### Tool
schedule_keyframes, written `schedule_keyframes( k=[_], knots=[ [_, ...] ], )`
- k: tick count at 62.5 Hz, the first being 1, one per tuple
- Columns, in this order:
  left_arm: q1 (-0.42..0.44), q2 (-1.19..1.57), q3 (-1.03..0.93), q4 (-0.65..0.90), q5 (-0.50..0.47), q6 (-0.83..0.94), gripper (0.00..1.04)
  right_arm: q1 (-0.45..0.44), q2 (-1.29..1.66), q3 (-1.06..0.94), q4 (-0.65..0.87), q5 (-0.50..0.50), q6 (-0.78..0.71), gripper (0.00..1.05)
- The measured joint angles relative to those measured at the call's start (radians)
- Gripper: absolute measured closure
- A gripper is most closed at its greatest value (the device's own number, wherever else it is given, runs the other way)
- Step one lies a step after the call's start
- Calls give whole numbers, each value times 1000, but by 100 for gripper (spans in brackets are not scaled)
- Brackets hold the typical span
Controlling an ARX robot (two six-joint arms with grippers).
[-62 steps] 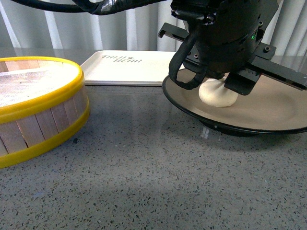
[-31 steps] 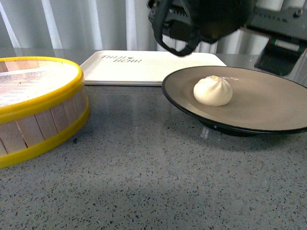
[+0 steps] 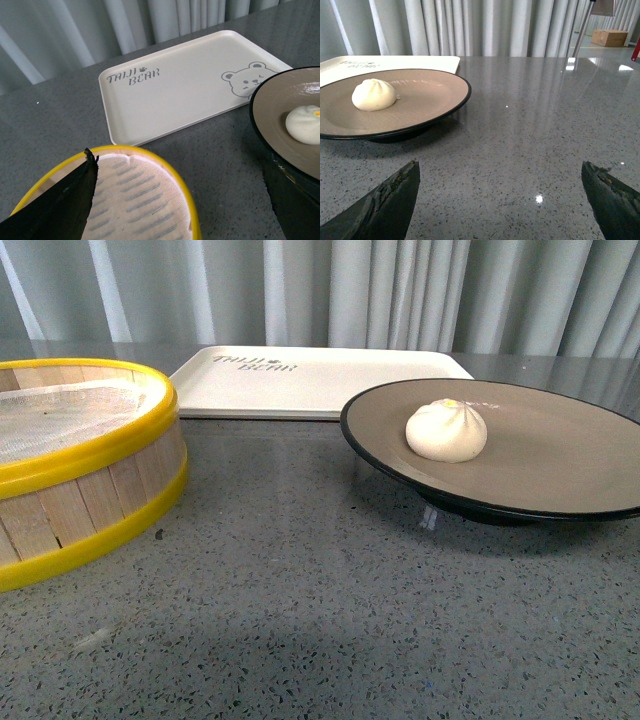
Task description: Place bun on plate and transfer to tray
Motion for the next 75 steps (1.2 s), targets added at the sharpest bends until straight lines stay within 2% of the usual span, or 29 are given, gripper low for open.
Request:
schedule_keyframes(
  k=[2,5,7,11,15,17,28,33,46,75],
  knots=[
    [18,-31,-30,27,-23,-11,9,0,0,0,0,0,0,8],
    [58,-89,-113,154,-106,-74,18,0,0,0,0,0,0,8],
    [92,-127,-168,221,-108,-100,23,0,0,0,0,0,0,8],
    [169,-205,-274,299,-57,-141,34,0,0,0,0,0,0,8],
    [305,-312,-413,328,63,-174,50,0,0,0,0,0,0,8],
    [334,-339,-454,335,73,-179,55,0,0,0,0,-1,0,8],
    [359,-421,-593,374,97,-190,84,0,0,0,0,0,0,8],
    [359,-465,-649,388,98,-195,101,0,0,0,0,1,0,8],
    [361,-560,-751,394,98,-201,101,0,0,0,0,1,0,8],
    [361,-725,-848,332,98,-201,101,0,0,0,0,0,0,8]
  ],
)
